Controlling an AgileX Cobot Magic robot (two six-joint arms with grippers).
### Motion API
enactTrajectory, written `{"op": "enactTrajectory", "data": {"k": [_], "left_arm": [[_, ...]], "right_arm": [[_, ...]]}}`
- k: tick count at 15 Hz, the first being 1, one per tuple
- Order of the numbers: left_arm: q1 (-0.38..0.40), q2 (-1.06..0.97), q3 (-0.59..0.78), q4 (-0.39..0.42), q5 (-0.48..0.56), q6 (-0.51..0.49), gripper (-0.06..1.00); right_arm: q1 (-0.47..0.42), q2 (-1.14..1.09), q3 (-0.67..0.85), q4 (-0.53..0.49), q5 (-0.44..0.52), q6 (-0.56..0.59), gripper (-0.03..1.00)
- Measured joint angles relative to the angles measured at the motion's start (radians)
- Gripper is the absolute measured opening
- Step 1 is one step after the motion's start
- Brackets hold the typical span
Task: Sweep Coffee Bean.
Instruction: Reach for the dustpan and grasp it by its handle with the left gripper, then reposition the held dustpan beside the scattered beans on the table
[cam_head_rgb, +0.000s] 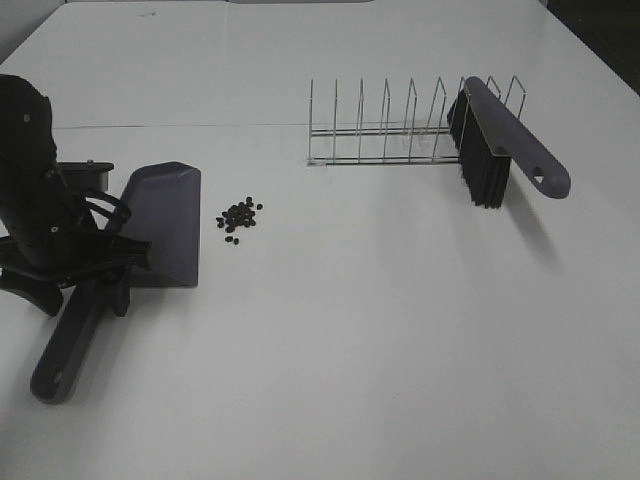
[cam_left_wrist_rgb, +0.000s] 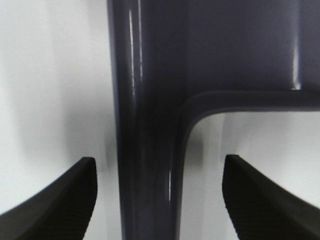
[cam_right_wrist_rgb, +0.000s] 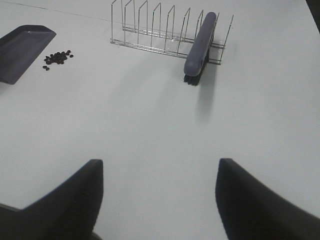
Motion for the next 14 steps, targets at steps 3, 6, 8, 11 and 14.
{"op": "enactTrajectory", "data": {"k": [3,6,8,11,14], "left_arm": [[0.0,0.03,0.0,-0.011,0.002,-0.002,0.59],[-0.001,0.031,-0.002,-0.009,-0.001,-0.018,0.29],[-0.001,0.031,-0.002,-0.009,0.003,-0.031,0.27],[-0.001,0.017,0.001,0.008,0.009,-0.049,0.27],[-0.001,-0.078,0.006,0.037,0.041,-0.072,0.27]], "right_arm": [[0.0,0.0,0.0,0.0,0.0,0.0,0.59],[0.0,0.0,0.0,0.0,0.0,0.0,0.59],[0.0,0.0,0.0,0.0,0.0,0.0,0.59],[0.0,0.0,0.0,0.0,0.0,0.0,0.59],[0.0,0.0,0.0,0.0,0.0,0.0,0.59]]}}
